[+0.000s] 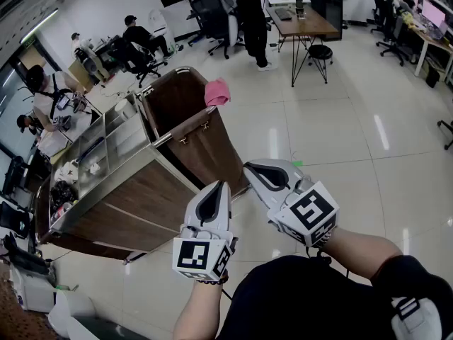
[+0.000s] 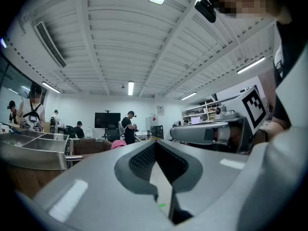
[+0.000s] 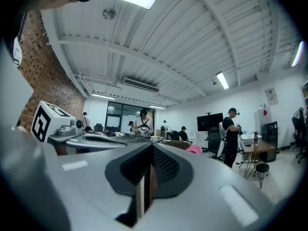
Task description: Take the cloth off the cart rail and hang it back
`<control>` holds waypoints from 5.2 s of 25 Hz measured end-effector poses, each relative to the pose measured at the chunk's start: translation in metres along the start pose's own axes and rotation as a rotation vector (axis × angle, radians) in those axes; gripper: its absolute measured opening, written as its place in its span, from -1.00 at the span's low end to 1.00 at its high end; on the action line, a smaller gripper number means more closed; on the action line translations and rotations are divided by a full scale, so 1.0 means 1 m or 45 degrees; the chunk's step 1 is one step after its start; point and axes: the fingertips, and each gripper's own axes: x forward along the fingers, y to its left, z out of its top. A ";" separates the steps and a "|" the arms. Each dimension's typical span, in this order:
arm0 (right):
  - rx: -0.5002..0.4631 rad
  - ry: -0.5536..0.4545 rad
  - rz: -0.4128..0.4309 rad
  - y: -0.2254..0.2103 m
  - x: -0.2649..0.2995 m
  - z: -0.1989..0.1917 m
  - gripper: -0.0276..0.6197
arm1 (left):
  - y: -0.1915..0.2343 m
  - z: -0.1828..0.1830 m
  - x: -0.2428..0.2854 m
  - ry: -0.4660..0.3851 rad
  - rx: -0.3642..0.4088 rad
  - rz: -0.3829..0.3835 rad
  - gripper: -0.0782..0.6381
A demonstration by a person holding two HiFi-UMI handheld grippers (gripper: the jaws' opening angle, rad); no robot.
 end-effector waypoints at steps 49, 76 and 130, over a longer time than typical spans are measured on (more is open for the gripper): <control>0.018 0.091 -0.196 -0.075 0.122 -0.039 -0.51 | 0.128 -0.027 0.049 -0.044 -0.045 -0.057 -0.77; 0.266 0.395 -0.050 -0.296 0.264 -0.151 -0.12 | 0.224 -0.073 0.271 0.102 -0.120 0.092 -0.77; 0.061 0.149 -0.142 -0.124 0.174 -0.065 -0.73 | 0.175 -0.044 0.080 -0.033 -0.069 0.090 -0.77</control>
